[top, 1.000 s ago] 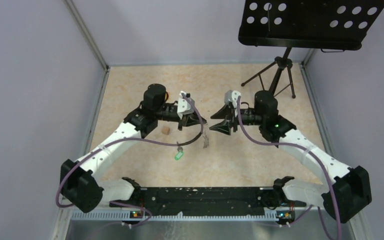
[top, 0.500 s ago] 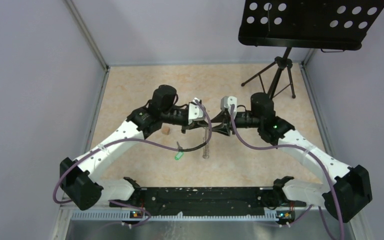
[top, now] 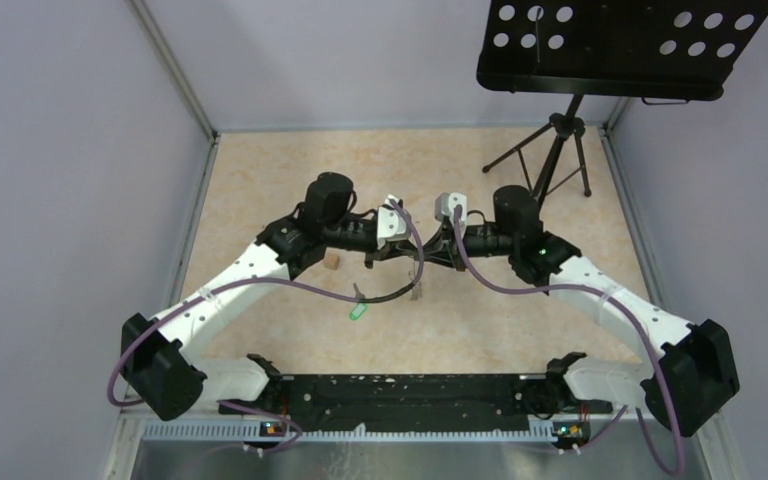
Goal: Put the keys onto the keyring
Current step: Adjust the keyring.
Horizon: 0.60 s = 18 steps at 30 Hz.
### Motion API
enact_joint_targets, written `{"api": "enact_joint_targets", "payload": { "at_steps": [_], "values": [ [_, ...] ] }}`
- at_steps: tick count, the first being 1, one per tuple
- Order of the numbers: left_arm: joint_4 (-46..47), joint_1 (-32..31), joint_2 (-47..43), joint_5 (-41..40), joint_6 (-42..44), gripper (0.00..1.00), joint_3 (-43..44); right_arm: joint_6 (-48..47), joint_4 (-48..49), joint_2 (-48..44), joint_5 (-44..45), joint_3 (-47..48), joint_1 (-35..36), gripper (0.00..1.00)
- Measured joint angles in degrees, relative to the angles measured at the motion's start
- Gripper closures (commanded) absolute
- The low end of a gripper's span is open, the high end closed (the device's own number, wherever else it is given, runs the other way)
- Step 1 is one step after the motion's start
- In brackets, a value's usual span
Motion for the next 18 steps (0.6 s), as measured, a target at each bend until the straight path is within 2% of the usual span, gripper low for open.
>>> {"api": "enact_joint_targets", "payload": {
  "at_steps": [5, 6, 7, 8, 11, 14, 18],
  "values": [
    [0.5, 0.0, 0.0, 0.0, -0.1, 1.00, -0.3, 0.2, -0.1, 0.0, 0.1, 0.0, 0.0, 1.00],
    [0.7, 0.0, 0.0, 0.0, -0.2, 0.91, -0.3, 0.2, -0.1, 0.0, 0.1, 0.0, 0.0, 1.00],
    [0.9, 0.1, 0.0, 0.0, -0.4, 0.76, -0.4, 0.1, -0.1, 0.0, 0.1, 0.0, 0.0, 1.00],
    [1.2, 0.4, 0.0, 0.1, -0.6, 0.67, -0.5, -0.2, -0.1, 0.0, 0.2, 0.0, 0.0, 1.00],
    [2.2, 2.2, -0.3, 2.2, -1.4, 0.48, -1.2, -0.9, -0.1, -0.4, 0.3, 0.0, 0.0, 1.00],
    [4.5, 5.2, -2.0, 5.3, -2.4, 0.39, -3.4, -1.9, -0.3, -1.7, 0.2, 0.0, -0.1, 1.00],
    [8.1, 6.7, -5.1, 8.9, -3.0, 0.39, -7.5, -3.4, -1.4, -3.8, -1.2, 0.0, -0.2, 1.00]
  ]
}}
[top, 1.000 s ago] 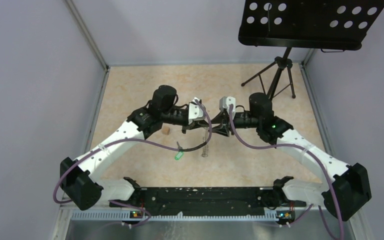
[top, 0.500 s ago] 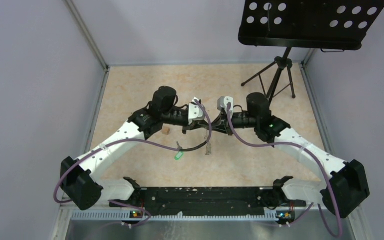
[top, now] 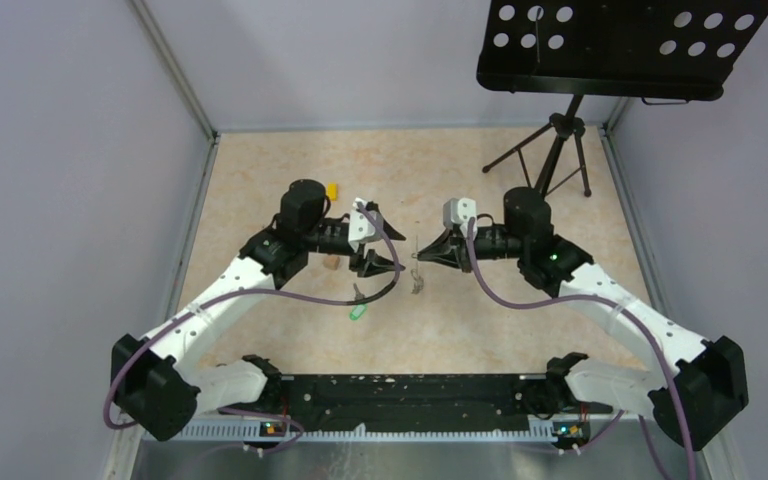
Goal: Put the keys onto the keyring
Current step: Adjust the keyring.
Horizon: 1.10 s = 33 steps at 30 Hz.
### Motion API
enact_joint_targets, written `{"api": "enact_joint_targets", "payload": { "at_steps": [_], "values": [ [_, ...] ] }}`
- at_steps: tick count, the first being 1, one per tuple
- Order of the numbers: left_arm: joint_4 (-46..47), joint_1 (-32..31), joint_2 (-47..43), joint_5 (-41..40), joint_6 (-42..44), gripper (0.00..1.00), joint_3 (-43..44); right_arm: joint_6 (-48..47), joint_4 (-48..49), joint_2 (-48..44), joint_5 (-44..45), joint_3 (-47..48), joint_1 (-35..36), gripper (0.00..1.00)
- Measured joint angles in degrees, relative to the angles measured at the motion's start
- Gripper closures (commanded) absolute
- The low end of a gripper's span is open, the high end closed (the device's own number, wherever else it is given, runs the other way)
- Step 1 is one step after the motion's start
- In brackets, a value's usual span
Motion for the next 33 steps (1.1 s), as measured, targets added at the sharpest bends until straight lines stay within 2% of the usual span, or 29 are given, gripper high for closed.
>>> {"api": "enact_joint_targets", "payload": {
  "at_steps": [2, 7, 19, 24, 30, 33],
  "values": [
    [1.6, -0.1, -0.8, 1.4, -0.3, 0.43, -1.5, -0.5, -0.2, -0.5, -0.9, 0.0, 0.0, 1.00],
    [4.2, -0.1, -0.7, 3.3, -1.2, 0.61, -2.1, -1.0, -1.3, -0.6, -2.3, 0.0, -0.1, 1.00],
    [7.0, -0.8, 0.7, 5.0, -1.4, 0.61, -2.5, -0.9, -1.3, -0.5, -3.0, 0.0, -0.1, 1.00],
    [7.1, -1.9, 0.7, 4.9, -1.1, 0.64, -2.8, -0.8, -1.3, -0.4, -3.1, 0.0, -0.1, 1.00],
    [8.9, -2.9, 2.1, 4.8, -1.1, 0.76, -2.8, -0.7, -1.2, 0.2, -3.2, 0.0, -0.1, 1.00],
    [9.4, -3.1, 2.7, 4.7, -1.1, 0.73, -2.8, -0.5, -1.2, 0.4, -3.2, 0.0, -0.1, 1.00]
  ]
}}
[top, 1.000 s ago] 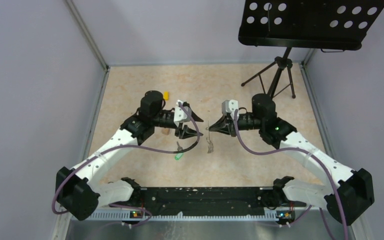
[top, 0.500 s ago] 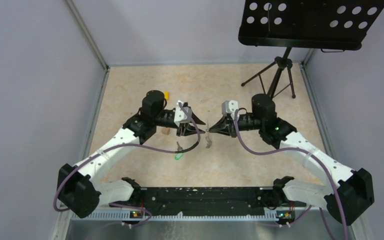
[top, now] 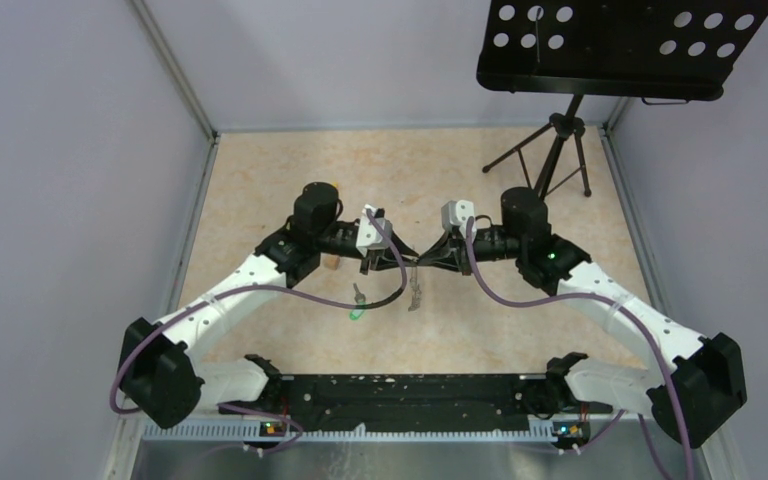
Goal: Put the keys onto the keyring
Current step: Adjust the keyring.
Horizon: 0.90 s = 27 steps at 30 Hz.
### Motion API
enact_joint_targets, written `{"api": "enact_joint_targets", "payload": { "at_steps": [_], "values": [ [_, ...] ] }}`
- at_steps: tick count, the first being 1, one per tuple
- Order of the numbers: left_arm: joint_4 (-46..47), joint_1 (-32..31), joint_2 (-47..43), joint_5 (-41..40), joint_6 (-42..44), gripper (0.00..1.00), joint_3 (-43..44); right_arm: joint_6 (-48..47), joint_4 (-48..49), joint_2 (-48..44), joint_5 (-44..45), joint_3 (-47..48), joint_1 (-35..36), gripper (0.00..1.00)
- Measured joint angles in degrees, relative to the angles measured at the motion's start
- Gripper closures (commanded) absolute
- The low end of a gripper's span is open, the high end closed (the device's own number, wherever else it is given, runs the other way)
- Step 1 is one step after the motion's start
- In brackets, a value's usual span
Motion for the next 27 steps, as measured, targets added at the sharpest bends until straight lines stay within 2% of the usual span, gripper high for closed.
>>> {"api": "enact_joint_targets", "payload": {
  "at_steps": [4, 8, 18, 23, 27],
  "values": [
    [0.2, -0.1, 0.2, -0.4, 0.1, 0.67, 0.0, 0.2, 0.0, 0.0, 0.0, 0.0, 0.0, 1.00],
    [0.2, -0.2, 0.1, -1.4, 0.2, 0.67, 0.0, 0.2, 0.0, 0.0, 0.0, 0.0, 0.0, 1.00],
    [0.2, -0.2, -0.2, -2.5, 0.8, 0.82, -1.2, 0.2, 0.0, 0.0, 0.3, 0.0, -0.3, 1.00],
    [0.2, -0.2, -0.2, -2.5, 0.9, 0.99, -1.2, 0.2, 0.0, 0.0, 0.5, 0.0, -0.3, 1.00],
    [0.3, -0.1, -0.2, -2.6, 0.9, 1.00, -1.2, 0.2, -0.1, 0.0, 0.8, 0.0, -0.3, 1.00]
  ]
}}
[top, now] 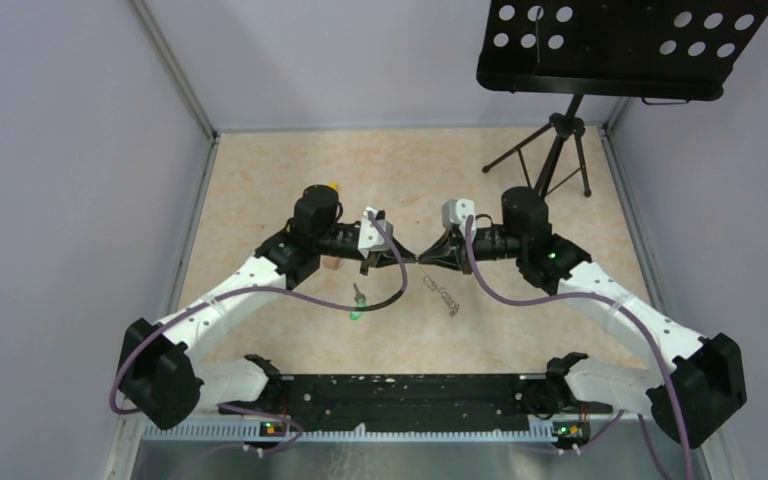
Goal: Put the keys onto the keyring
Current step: Adjust the keyring.
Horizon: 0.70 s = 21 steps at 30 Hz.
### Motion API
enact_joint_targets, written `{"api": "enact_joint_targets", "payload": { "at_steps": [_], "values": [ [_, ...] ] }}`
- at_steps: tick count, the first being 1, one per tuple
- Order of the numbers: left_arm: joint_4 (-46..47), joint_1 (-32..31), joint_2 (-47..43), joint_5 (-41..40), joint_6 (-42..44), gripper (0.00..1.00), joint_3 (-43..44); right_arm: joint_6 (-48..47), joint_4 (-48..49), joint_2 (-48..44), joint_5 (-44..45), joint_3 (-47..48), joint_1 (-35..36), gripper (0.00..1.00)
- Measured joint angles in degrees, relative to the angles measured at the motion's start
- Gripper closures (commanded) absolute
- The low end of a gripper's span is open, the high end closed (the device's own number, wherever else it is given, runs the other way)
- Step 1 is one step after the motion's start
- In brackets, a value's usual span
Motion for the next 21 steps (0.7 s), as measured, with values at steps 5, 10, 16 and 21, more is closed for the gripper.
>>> {"api": "enact_joint_targets", "payload": {
  "at_steps": [5, 10, 16, 21],
  "values": [
    [0.0, 0.0, -0.1, -0.8, 0.0, 1.00, 0.0, 0.0, 0.0, 0.0, 1.0, 0.0, -0.1, 1.00],
    [-2.0, -0.2, -0.2, -2.9, 1.4, 1.00, 0.9, -0.4, 0.0, 0.0, 2.3, 0.0, -0.1, 0.84],
    [-10.8, -4.0, -0.3, -12.2, 7.7, 1.00, 3.8, -3.2, -0.1, 0.0, 5.2, 0.0, -0.1, 0.63],
    [-15.5, -8.6, -0.4, -20.1, 11.8, 1.00, 5.6, -5.1, -1.3, 0.0, 5.9, 0.0, 0.0, 0.60]
  ]
}}
